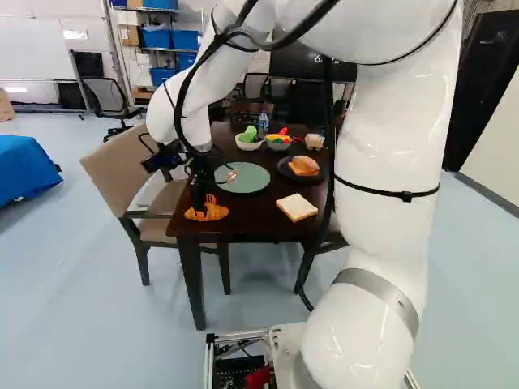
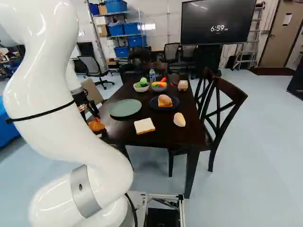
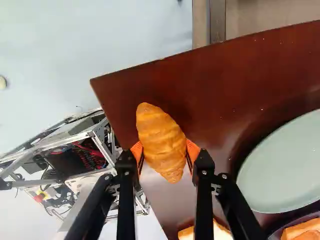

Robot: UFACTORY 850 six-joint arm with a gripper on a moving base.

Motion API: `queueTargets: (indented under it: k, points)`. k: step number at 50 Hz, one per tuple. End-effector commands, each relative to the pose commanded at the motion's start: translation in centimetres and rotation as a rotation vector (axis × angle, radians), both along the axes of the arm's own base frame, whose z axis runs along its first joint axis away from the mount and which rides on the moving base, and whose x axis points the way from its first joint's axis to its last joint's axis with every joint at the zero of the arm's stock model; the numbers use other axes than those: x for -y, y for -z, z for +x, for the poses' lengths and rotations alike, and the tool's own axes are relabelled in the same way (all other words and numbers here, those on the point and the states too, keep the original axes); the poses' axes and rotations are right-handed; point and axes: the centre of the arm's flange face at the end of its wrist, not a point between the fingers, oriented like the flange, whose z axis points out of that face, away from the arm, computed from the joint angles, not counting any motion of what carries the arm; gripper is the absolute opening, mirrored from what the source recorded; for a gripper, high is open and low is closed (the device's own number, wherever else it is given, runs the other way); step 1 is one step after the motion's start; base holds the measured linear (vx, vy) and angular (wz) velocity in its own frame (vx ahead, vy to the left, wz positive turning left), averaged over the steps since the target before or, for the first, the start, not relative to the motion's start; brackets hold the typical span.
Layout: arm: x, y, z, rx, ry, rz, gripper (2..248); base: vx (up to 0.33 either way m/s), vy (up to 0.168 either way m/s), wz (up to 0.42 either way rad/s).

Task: Move the croissant to the empty plate

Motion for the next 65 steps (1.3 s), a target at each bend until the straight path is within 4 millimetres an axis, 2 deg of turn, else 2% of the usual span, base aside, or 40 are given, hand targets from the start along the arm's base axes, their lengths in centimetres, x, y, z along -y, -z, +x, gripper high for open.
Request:
queueTargets:
  k: [8, 16, 35, 65]
  points:
    - [0.0, -0.1, 0.0, 0.001, 0.0, 0.001, 123, 0.0, 0.0, 0.0]
    - [0.3, -1.0, 0.0, 0.017, 0.005, 0.012, 123, 0.0, 0.0, 0.0]
    - [1.4, -4.0, 2.4, 0.073, 0.05, 0.052, 123, 0.0, 0.0, 0.0]
    - [7.5, -8.6, 4.4, 0.127, 0.169, 0.072, 123, 0.0, 0.0, 0.0]
